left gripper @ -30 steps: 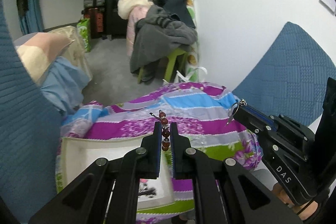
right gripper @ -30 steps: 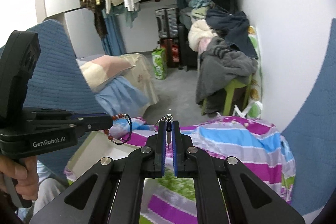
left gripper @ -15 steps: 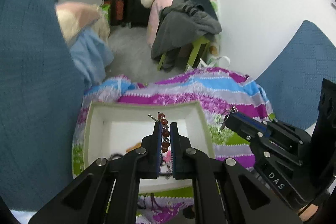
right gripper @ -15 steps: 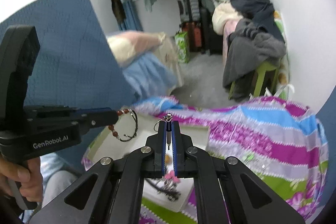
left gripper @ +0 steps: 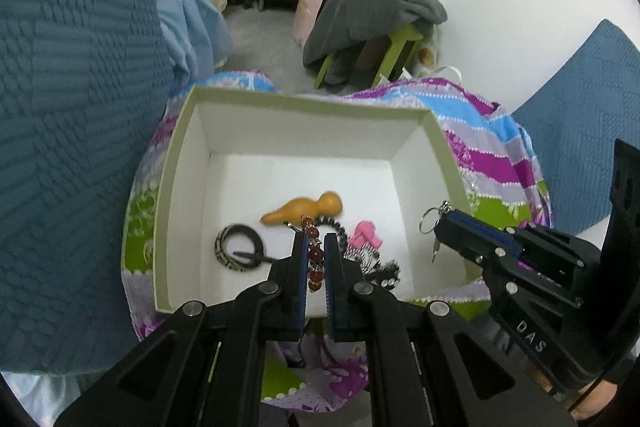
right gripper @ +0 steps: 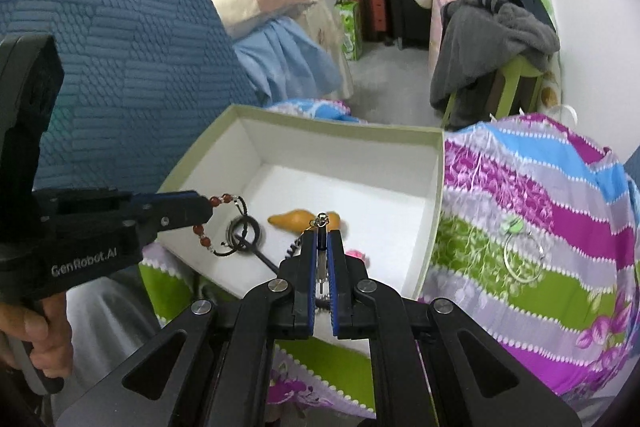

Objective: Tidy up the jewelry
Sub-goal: 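Carry the brown beads and keyring over the box and open both tools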

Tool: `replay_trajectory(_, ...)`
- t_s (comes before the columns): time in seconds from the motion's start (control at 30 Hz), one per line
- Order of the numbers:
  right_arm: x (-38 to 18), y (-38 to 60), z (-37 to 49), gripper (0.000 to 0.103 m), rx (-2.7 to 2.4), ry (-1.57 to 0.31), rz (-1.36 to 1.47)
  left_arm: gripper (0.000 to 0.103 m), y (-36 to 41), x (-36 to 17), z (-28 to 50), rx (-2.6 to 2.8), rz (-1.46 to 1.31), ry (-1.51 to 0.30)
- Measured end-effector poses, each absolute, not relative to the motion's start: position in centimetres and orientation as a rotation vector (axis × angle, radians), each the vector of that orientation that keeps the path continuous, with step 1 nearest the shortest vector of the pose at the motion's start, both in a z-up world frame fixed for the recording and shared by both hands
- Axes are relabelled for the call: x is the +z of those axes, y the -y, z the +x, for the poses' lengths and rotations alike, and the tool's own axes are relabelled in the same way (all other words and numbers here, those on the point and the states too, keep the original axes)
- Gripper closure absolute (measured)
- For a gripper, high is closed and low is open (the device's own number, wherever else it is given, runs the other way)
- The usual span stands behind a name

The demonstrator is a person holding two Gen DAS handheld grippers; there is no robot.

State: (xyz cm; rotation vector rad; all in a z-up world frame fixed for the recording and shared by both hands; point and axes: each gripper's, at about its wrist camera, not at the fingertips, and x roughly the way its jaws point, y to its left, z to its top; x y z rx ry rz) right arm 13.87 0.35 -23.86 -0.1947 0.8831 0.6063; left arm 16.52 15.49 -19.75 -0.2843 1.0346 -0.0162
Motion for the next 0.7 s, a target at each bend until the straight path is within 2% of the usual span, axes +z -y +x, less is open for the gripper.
replay_trajectory(0.27, -24.8, -0.7, 14.2, 0.099, 0.594, -0.915, -0.210, 0.097, -16.1, -21.3, 16.8, -0.013, -0.323, -1.052)
replay_trajectory(0.47, -24.0, -0.8, 14.5, 0.098, 0.623, -0.918, -0.199, 0.096, -15.8, -19.7, 16.8, -0.026, -0.320, -1.015)
replay_trajectory(0.57, -22.7, -0.8, 14.3, 0.086, 0.644, -0.891, -0.208, 0.095, -15.6, -18.0, 16.5, -0.013, -0.310, -0.978)
replay_trajectory(0.63, -21.5, -0.7, 14.1, 0.082, 0.660, -0.867, -0.220, 0.089, -15.6, -16.8, 16.4, 0.021, -0.304, -0.969)
replay_trajectory(0.7, -20.3, -0.5, 13.9, 0.082, 0.668, -0.841, -0.227, 0.071, -15.6, -15.7, 16.2, 0.033, -0.313, -0.949)
